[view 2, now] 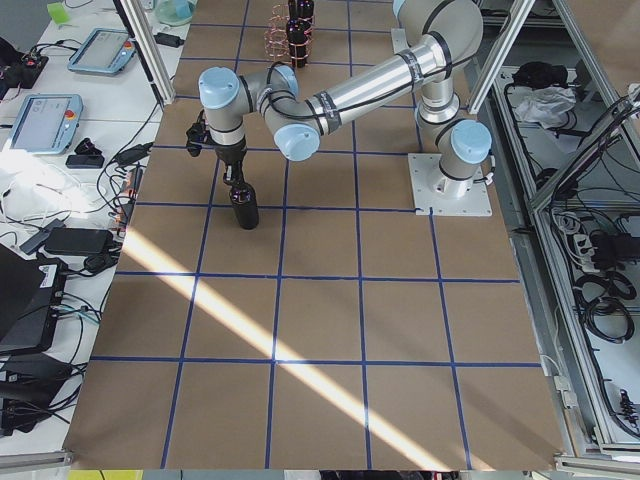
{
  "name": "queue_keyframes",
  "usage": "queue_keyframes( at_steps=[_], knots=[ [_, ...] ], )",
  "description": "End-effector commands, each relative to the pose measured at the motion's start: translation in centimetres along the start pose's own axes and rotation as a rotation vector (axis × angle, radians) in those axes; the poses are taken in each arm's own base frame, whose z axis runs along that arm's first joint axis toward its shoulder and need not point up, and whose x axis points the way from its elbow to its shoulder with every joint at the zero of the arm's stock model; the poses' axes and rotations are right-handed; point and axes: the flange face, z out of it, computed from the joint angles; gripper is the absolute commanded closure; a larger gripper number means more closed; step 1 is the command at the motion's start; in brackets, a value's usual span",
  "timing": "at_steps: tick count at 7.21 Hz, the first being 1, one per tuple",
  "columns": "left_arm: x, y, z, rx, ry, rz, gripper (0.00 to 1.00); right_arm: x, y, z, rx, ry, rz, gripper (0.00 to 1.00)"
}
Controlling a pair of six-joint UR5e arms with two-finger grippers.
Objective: Place wine into wine basket
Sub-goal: 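Lift the bottle by its neck with the left gripper, swinging it upright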
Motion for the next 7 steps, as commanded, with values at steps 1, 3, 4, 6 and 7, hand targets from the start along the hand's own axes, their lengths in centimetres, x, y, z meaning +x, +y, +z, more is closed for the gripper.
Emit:
queue_keyframes(
  at_steps=[1,3,4,6,7],
  knots=[
    [0.0,0.0,-0.2,0.003,-0.004,0.0,1.0,0.0,0.0,0.0,0.0,0.0,0.0,0.0],
    [0.0,0.0,-1.3,0.021,-0.014,0.001,1.0,0.0,0.0,0.0,0.0,-0.002,0.0,0.0],
    [0.0,-0.1,-2.1,0.033,-0.02,0.001,1.0,0.0,0.0,0.0,0.0,-0.002,0.002,0.0],
    [1.3,0.2,-5.3,0.063,-0.035,0.007,1.0,0.0,0.0,0.0,0.0,-0.002,0.002,0.0],
    [2.9,1.5,-7.7,0.051,-0.028,0.017,1.0,0.0,0.0,0.0,0.0,-0.002,0.002,0.0]
  ],
)
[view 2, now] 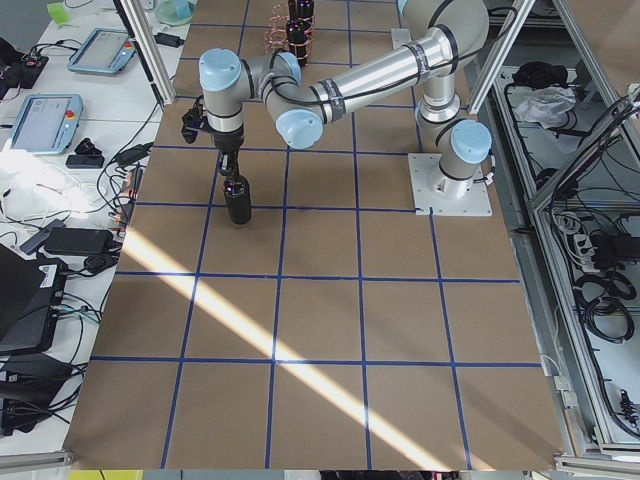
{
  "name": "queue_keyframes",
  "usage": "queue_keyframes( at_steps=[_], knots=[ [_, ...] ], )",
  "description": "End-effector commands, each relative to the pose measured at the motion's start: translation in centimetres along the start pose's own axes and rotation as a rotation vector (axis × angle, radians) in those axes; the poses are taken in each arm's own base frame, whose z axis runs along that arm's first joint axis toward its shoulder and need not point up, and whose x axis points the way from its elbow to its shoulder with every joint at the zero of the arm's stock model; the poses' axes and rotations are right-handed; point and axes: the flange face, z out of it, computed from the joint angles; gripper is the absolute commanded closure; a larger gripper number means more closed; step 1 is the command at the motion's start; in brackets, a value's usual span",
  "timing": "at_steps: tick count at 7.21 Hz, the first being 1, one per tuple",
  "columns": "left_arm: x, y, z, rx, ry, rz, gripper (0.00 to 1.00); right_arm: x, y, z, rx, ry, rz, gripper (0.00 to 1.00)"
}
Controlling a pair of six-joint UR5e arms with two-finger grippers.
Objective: Place wine into wine basket
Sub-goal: 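Lift the bottle by its neck with the left gripper, swinging it upright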
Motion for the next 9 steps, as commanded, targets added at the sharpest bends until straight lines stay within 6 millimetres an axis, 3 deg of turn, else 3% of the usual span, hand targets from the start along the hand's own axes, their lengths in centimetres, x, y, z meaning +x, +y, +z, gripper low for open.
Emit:
queue_keyframes(
  at_steps=[1,4,6,9],
  knots=[
    [2.3,1.7,-4.7,0.007,-0.002,0.014,1.0,0.0,0.0,0.0,0.0,0.0,0.0,0.0],
    [6.0,3.6,-9.0,0.011,-0.005,0.027,1.0,0.0,0.0,0.1,-0.002,0.0,-0.001,0.0],
    [8.9,3.9,-9.3,0.006,0.0,0.038,1.0,0.0,0.0,0.0,0.0,0.0,0.0,0.0],
    [15.2,3.7,-9.3,-0.002,0.016,-0.089,1.0,-0.1,0.0,0.1,-0.002,0.0,-0.001,0.0]
  ],
)
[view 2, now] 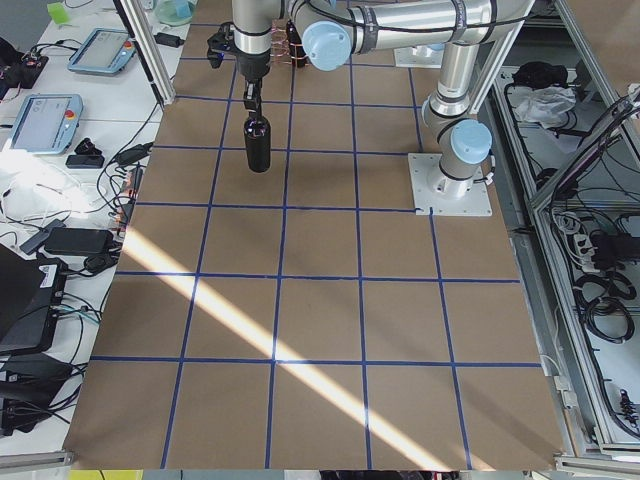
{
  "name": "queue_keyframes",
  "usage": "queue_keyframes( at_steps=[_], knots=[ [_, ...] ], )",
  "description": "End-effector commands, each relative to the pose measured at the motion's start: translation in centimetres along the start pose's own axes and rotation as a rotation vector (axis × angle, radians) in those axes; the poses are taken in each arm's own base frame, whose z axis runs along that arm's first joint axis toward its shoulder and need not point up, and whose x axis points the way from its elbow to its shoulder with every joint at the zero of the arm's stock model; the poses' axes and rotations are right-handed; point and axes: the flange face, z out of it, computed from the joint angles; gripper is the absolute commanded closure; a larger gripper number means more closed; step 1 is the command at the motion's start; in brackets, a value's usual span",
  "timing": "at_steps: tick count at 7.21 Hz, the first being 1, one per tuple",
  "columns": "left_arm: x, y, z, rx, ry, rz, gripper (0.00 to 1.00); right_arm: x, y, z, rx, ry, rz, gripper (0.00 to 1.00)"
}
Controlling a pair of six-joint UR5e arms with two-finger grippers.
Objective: Place wine into wine basket
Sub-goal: 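Lift the bottle by its neck with the left gripper, swinging it upright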
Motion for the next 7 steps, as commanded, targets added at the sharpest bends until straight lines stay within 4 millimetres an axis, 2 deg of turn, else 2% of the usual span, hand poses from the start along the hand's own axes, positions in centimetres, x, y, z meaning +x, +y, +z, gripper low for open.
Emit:
queue_keyframes(
  at_steps=[1,3,7],
  knots=[
    [5.0,0.0,0.1,-0.004,0.011,-0.09,1.0,0.0,0.0,0.0,0.0,0.0,0.0,0.0],
    [10.4,0.4,0.2,-0.008,0.02,-0.162,1.0,0.0,0.0,0.0,0.0,0.001,0.0,0.0],
    [17.3,1.0,0.8,-0.02,0.043,-0.274,1.0,0.0,0.1,0.3,-0.006,-0.002,0.0,0.0]
  ],
)
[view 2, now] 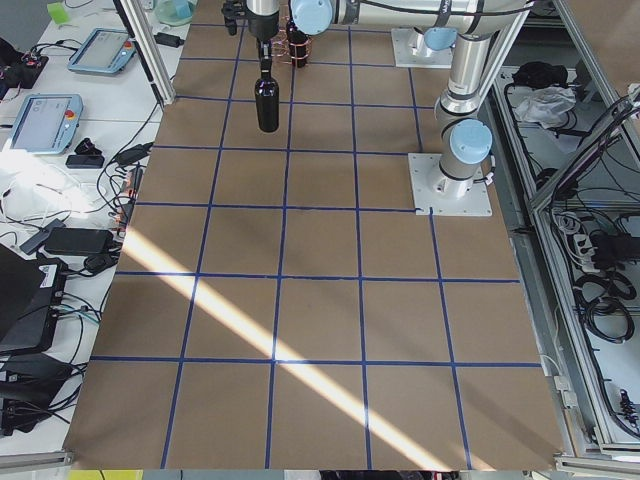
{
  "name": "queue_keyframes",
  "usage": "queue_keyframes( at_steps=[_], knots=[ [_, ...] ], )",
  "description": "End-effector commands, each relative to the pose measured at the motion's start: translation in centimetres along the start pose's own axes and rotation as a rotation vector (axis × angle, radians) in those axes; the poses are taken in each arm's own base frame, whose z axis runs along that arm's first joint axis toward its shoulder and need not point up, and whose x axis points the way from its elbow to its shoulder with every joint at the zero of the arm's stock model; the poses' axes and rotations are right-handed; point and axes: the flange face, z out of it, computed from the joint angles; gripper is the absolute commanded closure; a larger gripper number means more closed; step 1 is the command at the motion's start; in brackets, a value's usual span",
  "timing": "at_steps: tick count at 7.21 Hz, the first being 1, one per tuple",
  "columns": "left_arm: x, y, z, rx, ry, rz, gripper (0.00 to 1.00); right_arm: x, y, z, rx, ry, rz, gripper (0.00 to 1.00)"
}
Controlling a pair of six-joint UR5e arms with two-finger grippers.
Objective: Place wine into wine basket
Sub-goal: 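Lift the bottle by its neck with the left gripper, swinging it upright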
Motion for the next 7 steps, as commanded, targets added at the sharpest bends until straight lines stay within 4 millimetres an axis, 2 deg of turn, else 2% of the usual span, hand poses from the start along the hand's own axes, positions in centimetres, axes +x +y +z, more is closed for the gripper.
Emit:
queue_keyframes(
  at_steps=[1,2,4,7],
  knots=[
    [3.4,1.6,0.2,-0.004,0.009,-0.041,1.0,0.0,0.3,0.7,-0.012,-0.001,0.0,0.0],
    [4.5,2.1,0.3,-0.006,0.014,-0.056,1.0,0.0,0.4,0.4,-0.003,0.002,-0.001,0.0],
    [4.3,2.3,0.5,-0.011,0.006,-0.061,1.0,-0.2,0.9,-0.5,0.024,-0.012,0.0,0.0],
    [4.5,3.1,0.7,-0.021,0.005,-0.057,1.0,-0.1,0.4,-0.4,0.032,-0.011,0.002,0.0]
  ],
)
